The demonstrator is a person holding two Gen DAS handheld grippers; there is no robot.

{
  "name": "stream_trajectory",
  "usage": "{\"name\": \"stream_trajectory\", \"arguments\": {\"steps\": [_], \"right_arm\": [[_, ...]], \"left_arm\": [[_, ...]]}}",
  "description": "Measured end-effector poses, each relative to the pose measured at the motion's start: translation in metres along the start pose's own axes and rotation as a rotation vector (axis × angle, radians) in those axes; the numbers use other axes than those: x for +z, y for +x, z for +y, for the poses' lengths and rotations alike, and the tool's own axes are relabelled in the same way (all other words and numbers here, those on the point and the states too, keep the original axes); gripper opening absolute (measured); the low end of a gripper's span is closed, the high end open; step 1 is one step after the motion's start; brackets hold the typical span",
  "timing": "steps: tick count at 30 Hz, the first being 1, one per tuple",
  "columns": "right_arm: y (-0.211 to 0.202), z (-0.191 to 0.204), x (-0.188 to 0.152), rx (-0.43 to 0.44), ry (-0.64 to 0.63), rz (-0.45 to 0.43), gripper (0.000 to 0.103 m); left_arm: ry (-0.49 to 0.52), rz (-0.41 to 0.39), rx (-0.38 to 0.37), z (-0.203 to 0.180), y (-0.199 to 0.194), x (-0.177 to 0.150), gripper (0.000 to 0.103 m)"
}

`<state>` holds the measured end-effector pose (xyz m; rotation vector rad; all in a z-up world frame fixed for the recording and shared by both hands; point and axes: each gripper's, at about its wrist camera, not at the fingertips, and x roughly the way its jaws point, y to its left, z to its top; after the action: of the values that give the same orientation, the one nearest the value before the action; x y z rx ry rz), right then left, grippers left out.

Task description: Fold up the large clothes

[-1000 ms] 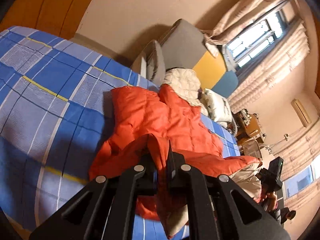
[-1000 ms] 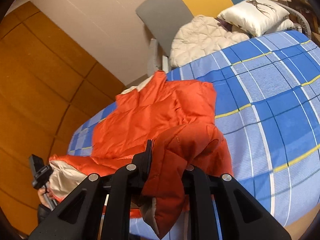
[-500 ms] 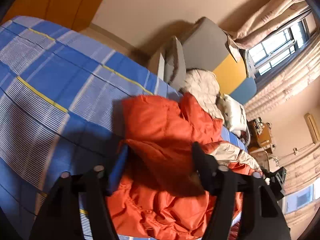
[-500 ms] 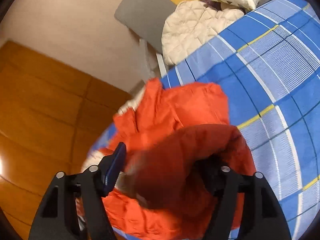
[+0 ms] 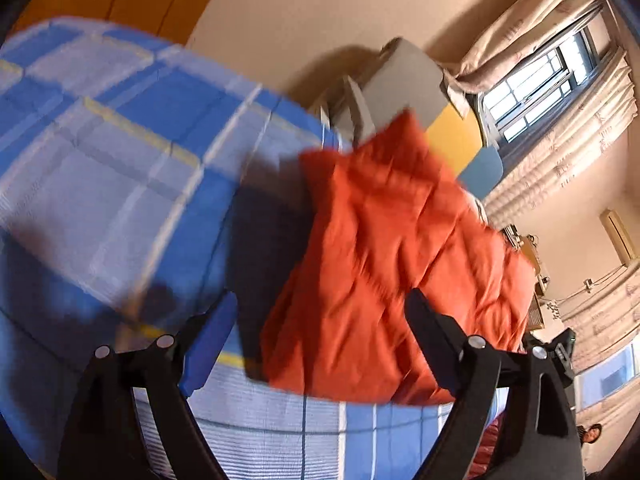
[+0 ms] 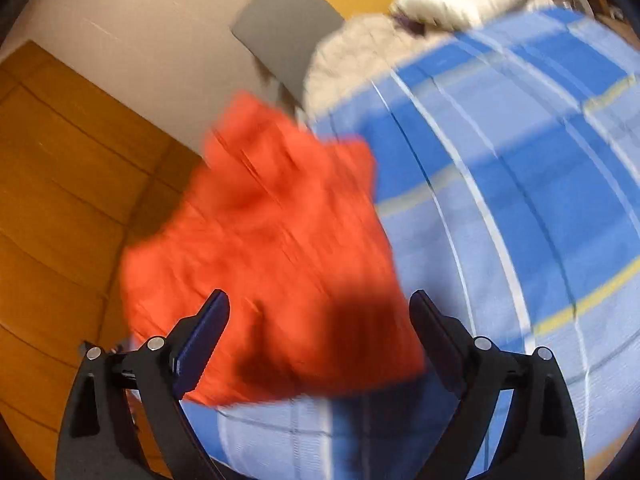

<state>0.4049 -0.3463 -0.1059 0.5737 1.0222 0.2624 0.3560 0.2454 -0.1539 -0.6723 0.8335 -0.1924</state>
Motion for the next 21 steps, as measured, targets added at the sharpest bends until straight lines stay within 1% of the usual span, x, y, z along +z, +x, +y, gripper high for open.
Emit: {"name": "stream_trajectory", "arguments": {"steps": [1, 2, 3, 4, 5, 6, 7, 8, 9, 10, 11, 12, 13, 17, 21], "right_arm": [[0.008, -0.002, -0.006, 0.004, 0.005, 0.009, 0.091], [0.011, -0.002, -0.009, 0.001, 0.008, 0.007, 0.091], [0.015, -0.002, -0.012, -0.007, 0.01, -0.006, 0.091], [0.017, -0.002, -0.013, -0.007, 0.013, -0.012, 0.088], [0.019, -0.001, -0.013, -0.006, 0.016, -0.012, 0.085], [0.022, 0.001, -0.013, -0.009, 0.015, -0.002, 0.069], [0.022, 0.002, -0.013, -0.012, 0.011, 0.006, 0.056], [0.021, 0.005, -0.014, -0.019, 0.002, 0.012, 0.051], [0.019, 0.008, -0.014, -0.021, -0.012, 0.019, 0.038], [0.016, 0.011, -0.015, -0.027, -0.025, 0.023, 0.029], [0.013, 0.013, -0.017, -0.034, -0.034, 0.027, 0.025], [0.01, 0.017, -0.019, -0.043, -0.049, 0.027, 0.021], [0.006, 0.02, -0.022, -0.048, -0.062, 0.023, 0.018], [-0.014, 0.018, -0.033, -0.032, -0.059, 0.012, 0.016], [-0.037, 0.015, -0.054, -0.022, -0.069, 0.021, 0.016]], "left_arm": [[-0.007, 0.011, -0.01, 0.002, 0.006, -0.005, 0.083], [-0.013, 0.027, -0.029, 0.001, 0.012, -0.009, 0.079], [-0.013, 0.04, -0.041, 0.0, 0.018, -0.012, 0.07], [-0.012, 0.061, -0.056, -0.002, 0.026, -0.013, 0.063], [-0.014, 0.073, -0.064, -0.004, 0.031, -0.014, 0.048], [-0.015, 0.081, -0.064, -0.007, 0.035, -0.014, 0.03], [-0.013, 0.082, -0.064, -0.009, 0.037, -0.014, 0.023], [-0.009, 0.078, -0.066, -0.012, 0.037, -0.014, 0.016], [0.005, 0.073, -0.056, -0.016, 0.036, -0.014, 0.011], [0.014, 0.073, -0.05, -0.019, 0.034, -0.016, 0.009], [0.023, 0.07, -0.049, -0.023, 0.03, -0.019, 0.007], [0.034, 0.067, -0.05, -0.025, 0.026, -0.022, 0.005], [0.042, 0.064, -0.051, -0.028, 0.022, -0.023, 0.005], [0.049, 0.042, -0.083, -0.031, -0.004, -0.036, 0.004], [0.071, 0.05, -0.093, -0.036, -0.034, -0.059, 0.004]]}}
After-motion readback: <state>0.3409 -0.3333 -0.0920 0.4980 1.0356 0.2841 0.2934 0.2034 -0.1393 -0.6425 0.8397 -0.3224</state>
